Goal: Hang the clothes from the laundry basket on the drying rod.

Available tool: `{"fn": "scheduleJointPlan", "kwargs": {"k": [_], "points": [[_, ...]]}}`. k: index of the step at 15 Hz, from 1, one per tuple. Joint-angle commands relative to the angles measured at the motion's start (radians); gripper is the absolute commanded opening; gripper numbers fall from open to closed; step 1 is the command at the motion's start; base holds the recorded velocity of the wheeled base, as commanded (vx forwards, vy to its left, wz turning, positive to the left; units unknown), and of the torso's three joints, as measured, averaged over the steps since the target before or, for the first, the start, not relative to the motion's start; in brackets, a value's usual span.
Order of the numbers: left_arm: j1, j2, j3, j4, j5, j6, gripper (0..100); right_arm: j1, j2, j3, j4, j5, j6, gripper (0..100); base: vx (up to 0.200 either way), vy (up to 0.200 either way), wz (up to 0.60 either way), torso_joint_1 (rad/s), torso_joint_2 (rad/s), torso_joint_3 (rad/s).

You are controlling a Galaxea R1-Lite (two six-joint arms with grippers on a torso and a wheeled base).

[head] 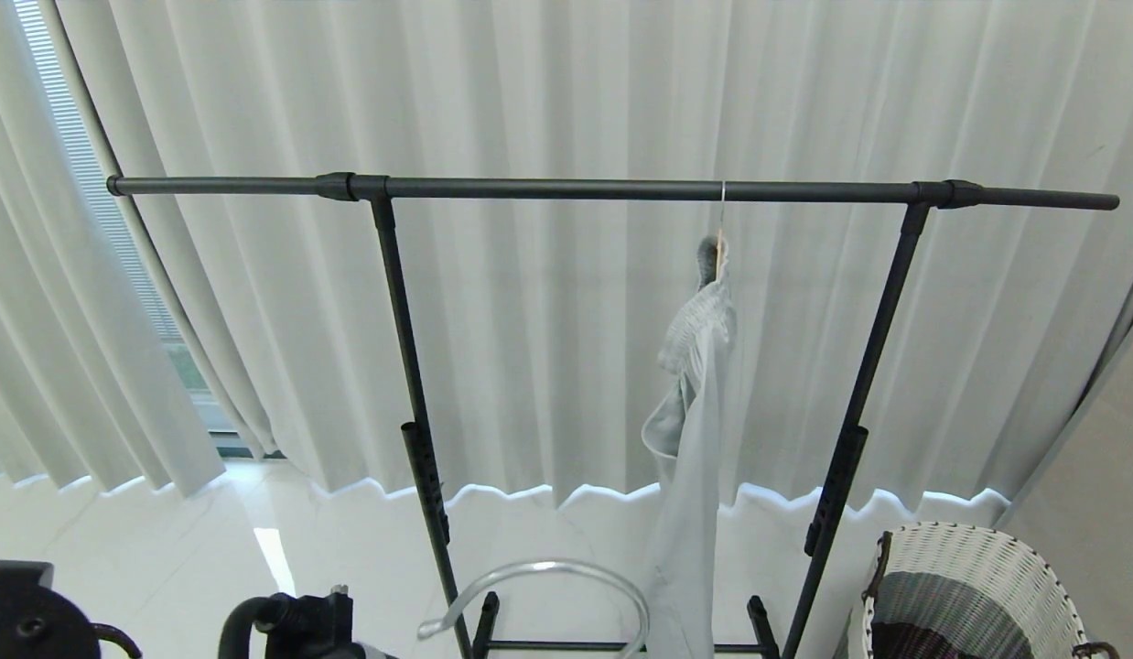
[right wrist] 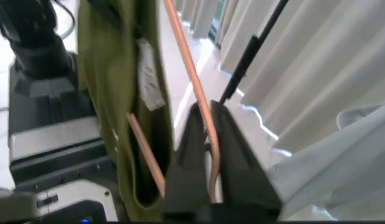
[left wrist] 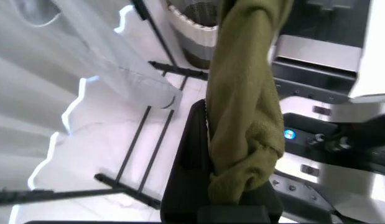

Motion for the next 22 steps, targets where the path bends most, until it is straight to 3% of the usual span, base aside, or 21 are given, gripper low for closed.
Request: {"fn": "scheduleJointPlan", "kwargs": {"k": [1, 4, 6, 9, 11, 16, 22], "points": [[0.023, 0.001, 0.012, -0.018, 0.021, 0.000, 0, 0.000, 0.000, 0.002, 0.005, 0.000, -0.004, 100, 0.000, 0.000, 0.00, 0.000, 0.00, 0.000], [0.038, -0.002, 0.067, -0.096, 0.119, 0.000, 0, -0.013, 0.015, -0.032, 0.013, -0.034, 0.005, 100, 0.000, 0.000, 0.00, 0.000, 0.00, 0.000], [0.040, -0.002, 0.093, -0.138, 0.185, 0.001, 0, -0.067, 0.036, -0.032, 0.015, -0.034, 0.018, 100, 0.000, 0.000, 0.00, 0.000, 0.00, 0.000], [0.041, -0.002, 0.101, -0.168, 0.343, 0.000, 0, -0.181, 0.052, -0.029, 0.016, -0.036, 0.130, 100, 0.000, 0.000, 0.00, 0.000, 0.00, 0.000], [0.040, -0.003, 0.081, -0.176, 0.394, -0.011, 0, -0.204, 0.070, -0.027, 0.030, -0.036, 0.177, 100, 0.000, 0.000, 0.00, 0.000, 0.00, 0.000], [0.067, -0.028, 0.021, -0.179, 0.404, -0.009, 0, -0.214, 0.205, -0.070, 0.033, -0.033, 0.268, 100, 0.000, 0.000, 0.00, 0.000, 0.00, 0.000], [0.063, -0.034, -0.019, -0.181, 0.397, -0.011, 0, -0.216, 0.395, -0.211, 0.033, -0.033, 0.291, 100, 0.000, 0.000, 0.00, 0.000, 0.00, 0.000]]}}
